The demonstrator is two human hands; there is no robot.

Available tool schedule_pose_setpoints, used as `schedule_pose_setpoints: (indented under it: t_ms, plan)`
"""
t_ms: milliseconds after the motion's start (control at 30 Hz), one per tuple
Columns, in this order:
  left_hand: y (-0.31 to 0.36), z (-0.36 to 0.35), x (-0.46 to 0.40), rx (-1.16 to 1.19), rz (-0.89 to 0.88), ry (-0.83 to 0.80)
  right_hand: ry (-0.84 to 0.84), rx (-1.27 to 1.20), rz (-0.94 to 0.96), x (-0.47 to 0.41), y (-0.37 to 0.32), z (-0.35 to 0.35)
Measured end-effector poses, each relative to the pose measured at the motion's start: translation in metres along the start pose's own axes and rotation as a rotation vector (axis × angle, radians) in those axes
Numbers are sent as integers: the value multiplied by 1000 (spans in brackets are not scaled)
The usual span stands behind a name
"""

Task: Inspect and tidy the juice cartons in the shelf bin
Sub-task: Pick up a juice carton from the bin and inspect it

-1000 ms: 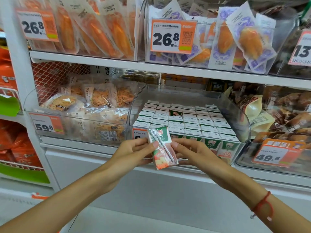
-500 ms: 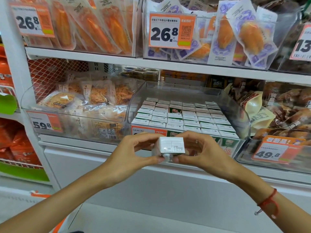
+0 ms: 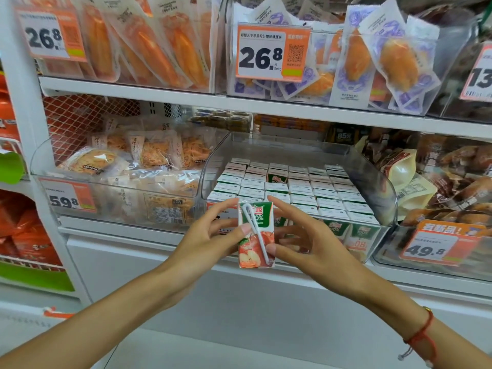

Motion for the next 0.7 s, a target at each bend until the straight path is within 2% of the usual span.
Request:
schedule_pose_setpoints:
  t_ms: [133,267,500,700]
  plan:
    - [-4,1,0,126,78,-30,-53,-33,13,0,-1,1]
    - [-10,3,-1,289,205,32,-12,-71,13,0,1,4]
    - [-19,-4,6,303,426,-67,123,-303,-123,-2,11,4]
    - [-23,-2,7,333,502,-37,90,-337,-257,0,18,1]
Point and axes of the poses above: each hand's wrist, its own x-axis away from the middle knuckle, its own z-axis out of the back of the hand, y = z × x, the point moved 6 cm from there along -x, towards the middle knuckle, and after that the axes turned 2 degrees about z, right-handed, at the moved point
